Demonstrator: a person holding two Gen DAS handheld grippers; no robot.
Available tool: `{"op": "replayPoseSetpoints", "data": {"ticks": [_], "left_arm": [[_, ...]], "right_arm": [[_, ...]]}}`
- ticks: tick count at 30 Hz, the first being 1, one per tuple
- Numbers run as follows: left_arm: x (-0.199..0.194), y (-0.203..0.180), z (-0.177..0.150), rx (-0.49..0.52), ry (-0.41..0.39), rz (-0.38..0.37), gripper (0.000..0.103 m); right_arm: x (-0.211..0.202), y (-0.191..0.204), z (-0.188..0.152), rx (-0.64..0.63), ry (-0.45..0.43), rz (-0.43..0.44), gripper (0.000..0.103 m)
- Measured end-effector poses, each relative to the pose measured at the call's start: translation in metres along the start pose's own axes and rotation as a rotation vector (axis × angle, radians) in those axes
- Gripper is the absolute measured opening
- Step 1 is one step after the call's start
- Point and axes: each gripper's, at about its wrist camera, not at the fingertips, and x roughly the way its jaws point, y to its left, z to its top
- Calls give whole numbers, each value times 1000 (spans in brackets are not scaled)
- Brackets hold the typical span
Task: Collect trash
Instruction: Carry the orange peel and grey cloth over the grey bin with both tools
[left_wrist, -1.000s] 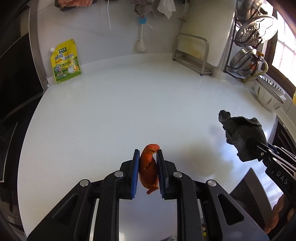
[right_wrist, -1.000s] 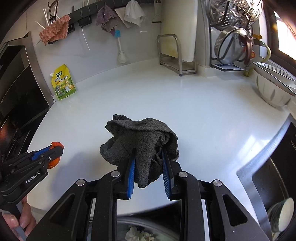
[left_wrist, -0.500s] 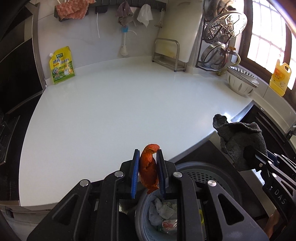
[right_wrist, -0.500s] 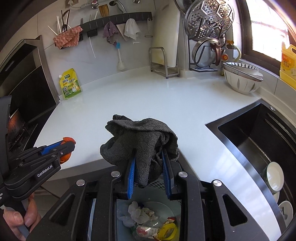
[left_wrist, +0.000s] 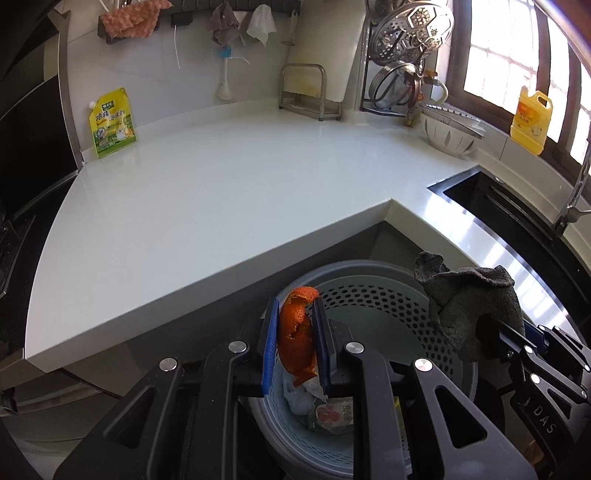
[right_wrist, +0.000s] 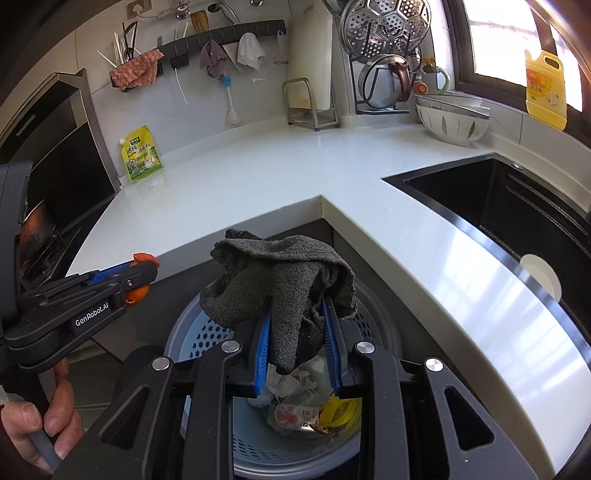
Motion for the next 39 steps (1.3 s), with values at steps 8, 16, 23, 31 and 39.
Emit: {"op": "replayPoseSetpoints", "data": {"ticks": [8, 16, 23, 31, 39], "left_arm": [[13, -15, -26, 26, 54, -29, 19], [25, -21, -25, 48, 48, -21, 19], [49, -17, -26, 28, 100, -24, 19], [71, -10, -36, 16, 159, -25, 20], [82, -8, -37, 16, 181, -24, 22]], "right_arm": [[4, -14, -31, 27, 39, -20, 25], [11, -14, -31, 16, 42, -21, 25], [38, -11, -31, 6, 90, -4, 25], [64, -14, -35, 13, 146, 5, 25], [78, -16, -36, 18, 181, 12, 25]]}}
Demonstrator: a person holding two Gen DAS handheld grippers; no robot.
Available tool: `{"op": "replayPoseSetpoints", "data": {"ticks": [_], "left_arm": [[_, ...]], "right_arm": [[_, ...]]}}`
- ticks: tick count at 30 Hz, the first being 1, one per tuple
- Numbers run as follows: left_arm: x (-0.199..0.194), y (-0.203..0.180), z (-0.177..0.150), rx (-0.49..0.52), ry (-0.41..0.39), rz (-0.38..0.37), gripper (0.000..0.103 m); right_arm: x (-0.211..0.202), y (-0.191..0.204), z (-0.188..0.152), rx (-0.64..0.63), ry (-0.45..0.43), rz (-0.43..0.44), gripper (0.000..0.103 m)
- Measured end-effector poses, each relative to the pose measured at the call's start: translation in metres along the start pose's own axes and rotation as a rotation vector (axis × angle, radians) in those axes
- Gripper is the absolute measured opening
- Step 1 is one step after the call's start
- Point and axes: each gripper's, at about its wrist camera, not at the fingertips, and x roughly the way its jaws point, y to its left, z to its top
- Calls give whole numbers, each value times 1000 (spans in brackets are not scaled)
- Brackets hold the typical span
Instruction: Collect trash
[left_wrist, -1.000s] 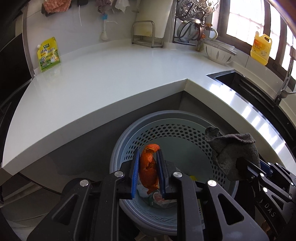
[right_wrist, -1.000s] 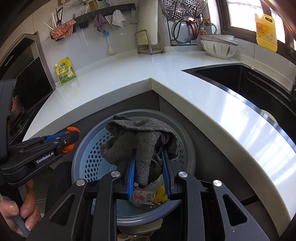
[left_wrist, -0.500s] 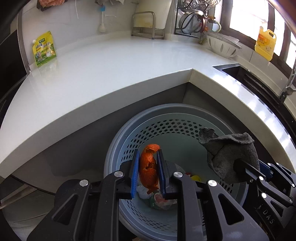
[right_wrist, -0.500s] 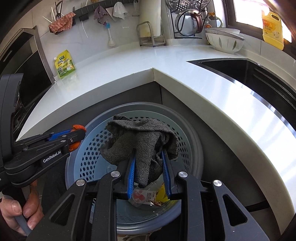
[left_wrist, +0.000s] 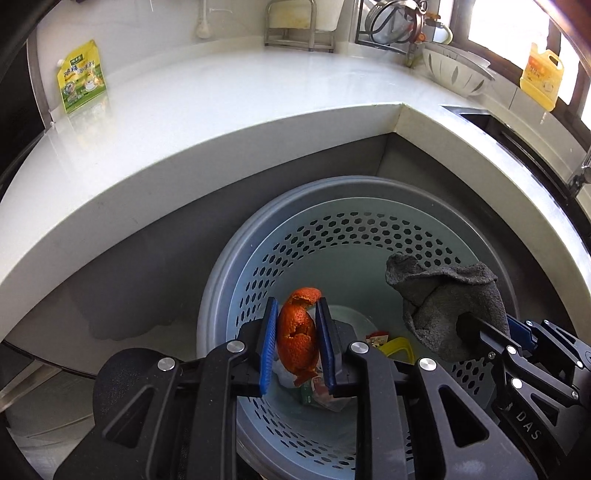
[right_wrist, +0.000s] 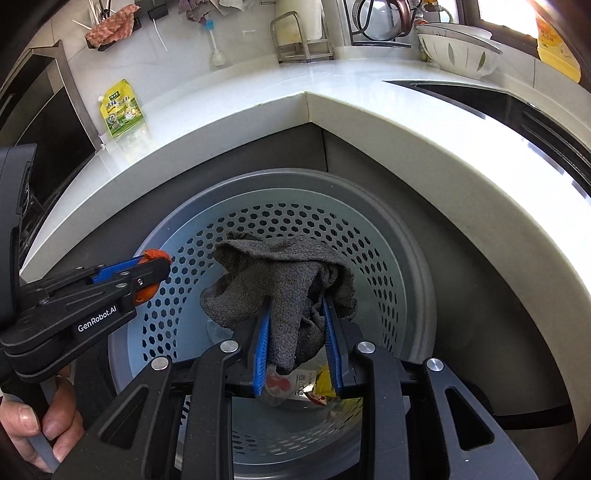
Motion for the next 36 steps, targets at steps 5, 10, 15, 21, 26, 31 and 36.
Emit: {"op": "replayPoseSetpoints", "data": {"ticks": [5, 10, 15, 21, 26, 31, 36], "left_arm": [[1, 3, 2, -11, 3, -1, 23], [-4, 5, 3, -19, -14, 2, 40], [-16, 6, 3, -25, -44, 36, 55], [-28, 7, 3, -28, -66, 42, 64], [-36, 7, 1, -27, -83, 46, 67], [-44, 8, -2, -27, -98, 54, 72], [-51, 7, -4, -24, -111, 65, 79]], "right_arm": [[1, 0, 3, 0, 1, 11, 26], [-8, 2, 4, -1, -35, 0, 51], [-19, 1, 5, 9, -63, -3, 61], [-26, 4, 2, 4, -67, -1, 63], [-34, 6, 0, 2, -83, -2, 64], [-39, 6, -2, 3, -91, -2, 65], [-43, 5, -2, 15, -94, 2, 65]]}}
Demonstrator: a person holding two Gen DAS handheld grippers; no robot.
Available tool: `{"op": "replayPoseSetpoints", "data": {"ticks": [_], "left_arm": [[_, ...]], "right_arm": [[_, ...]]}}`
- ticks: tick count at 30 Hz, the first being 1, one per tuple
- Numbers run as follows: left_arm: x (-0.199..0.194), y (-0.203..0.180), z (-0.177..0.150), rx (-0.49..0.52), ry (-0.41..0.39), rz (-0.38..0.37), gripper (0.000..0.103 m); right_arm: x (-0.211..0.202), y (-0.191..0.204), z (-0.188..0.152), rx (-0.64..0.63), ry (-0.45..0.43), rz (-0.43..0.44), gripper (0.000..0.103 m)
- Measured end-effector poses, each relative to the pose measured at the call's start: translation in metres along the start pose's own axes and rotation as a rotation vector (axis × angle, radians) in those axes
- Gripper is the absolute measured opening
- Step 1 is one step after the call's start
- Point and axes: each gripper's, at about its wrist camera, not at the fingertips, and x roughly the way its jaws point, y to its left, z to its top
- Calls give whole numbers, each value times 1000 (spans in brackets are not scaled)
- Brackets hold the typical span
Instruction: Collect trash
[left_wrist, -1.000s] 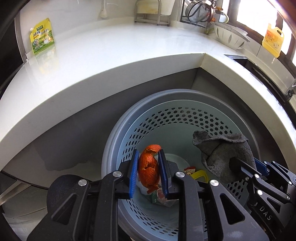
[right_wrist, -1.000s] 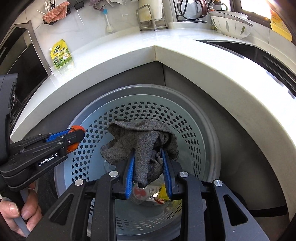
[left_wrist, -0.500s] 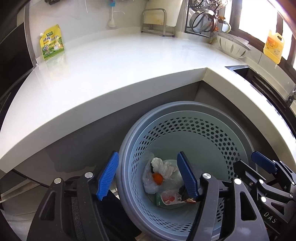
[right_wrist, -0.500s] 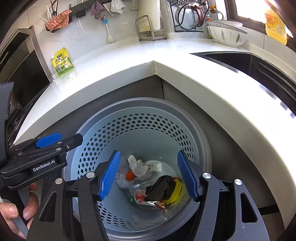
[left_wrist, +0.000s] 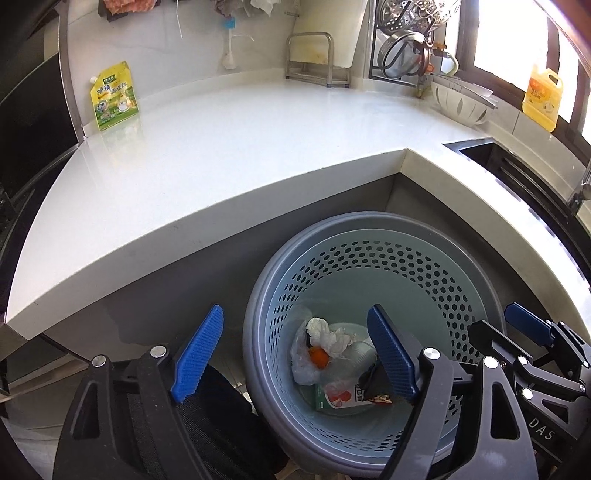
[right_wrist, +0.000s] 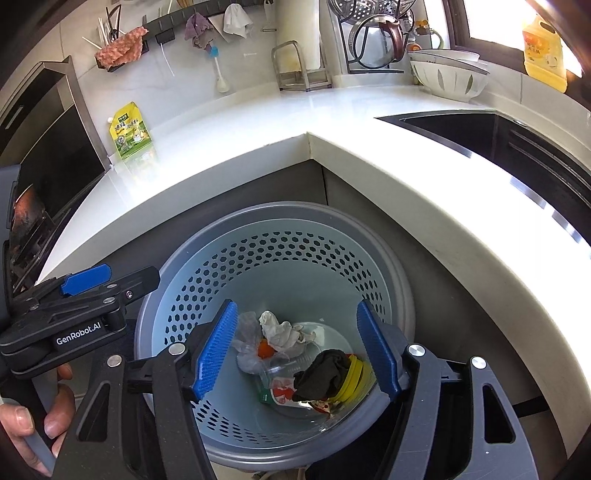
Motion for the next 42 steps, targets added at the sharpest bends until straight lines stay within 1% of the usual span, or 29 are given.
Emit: {"op": "replayPoseSetpoints", "data": {"ticks": [3, 4, 5, 13, 35, 42], "left_arm": [[-4, 0, 0, 0, -8, 8, 86], [-5, 1, 0, -1, -14, 11, 91], [-7, 1, 0, -1, -20, 18, 94], [-13, -1, -1, 11, -29, 30, 96], [-19, 2, -4, 3, -28, 47, 96], [-14, 3, -6, -5, -7, 59, 96]], "right_arm": [[-2, 0, -1, -1, -5, -3, 65], [-3, 1, 0, 0, -7, -3, 65], [-4, 1, 0, 0, -10, -4, 65], [-10, -1, 0, 6, -27, -6, 68], [-19, 3, -1, -3, -45, -4, 68], [-20, 3, -1, -2, -45, -3, 68]]}}
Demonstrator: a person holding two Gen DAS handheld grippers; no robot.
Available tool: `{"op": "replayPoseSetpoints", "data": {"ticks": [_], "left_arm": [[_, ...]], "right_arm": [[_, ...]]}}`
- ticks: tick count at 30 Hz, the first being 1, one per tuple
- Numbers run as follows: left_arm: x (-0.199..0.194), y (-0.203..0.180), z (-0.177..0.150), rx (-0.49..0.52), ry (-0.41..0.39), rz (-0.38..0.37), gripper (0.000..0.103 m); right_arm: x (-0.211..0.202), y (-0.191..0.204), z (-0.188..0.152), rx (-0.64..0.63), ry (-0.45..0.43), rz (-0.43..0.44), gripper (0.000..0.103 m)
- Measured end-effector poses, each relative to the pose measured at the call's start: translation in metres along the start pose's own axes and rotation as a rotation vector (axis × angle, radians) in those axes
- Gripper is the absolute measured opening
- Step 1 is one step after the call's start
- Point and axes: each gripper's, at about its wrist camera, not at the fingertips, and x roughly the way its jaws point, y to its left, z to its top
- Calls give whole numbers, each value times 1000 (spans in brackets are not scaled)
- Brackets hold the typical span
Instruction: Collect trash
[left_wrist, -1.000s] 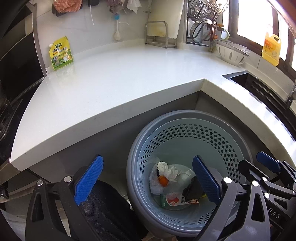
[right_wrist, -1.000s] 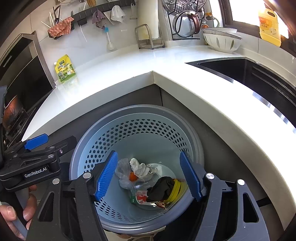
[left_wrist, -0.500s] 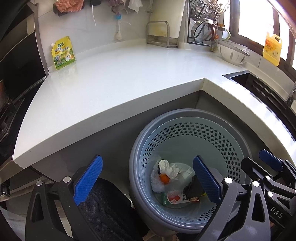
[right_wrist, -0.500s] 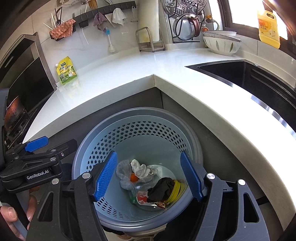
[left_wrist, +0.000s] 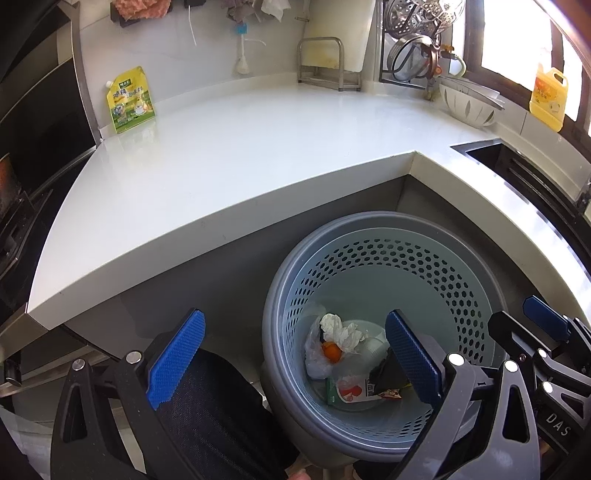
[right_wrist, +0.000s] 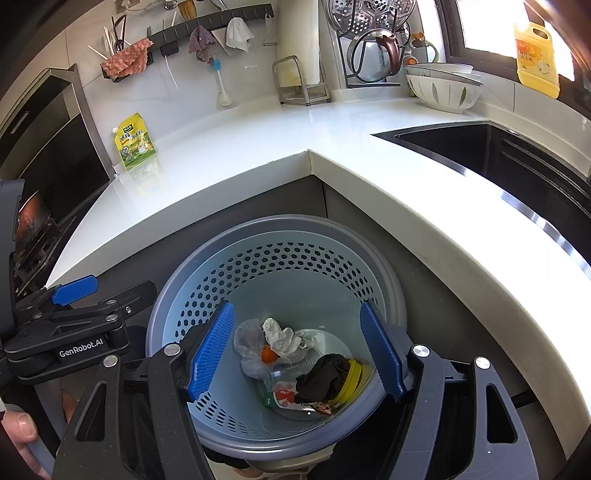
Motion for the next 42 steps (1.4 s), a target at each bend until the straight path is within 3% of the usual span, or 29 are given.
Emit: {"op": "replayPoseSetpoints", "data": {"ticks": [42], "left_arm": [[6, 1, -1, 2, 13, 21, 96]], "right_arm": [[4, 3, -1, -3, 4, 4, 68]]}}
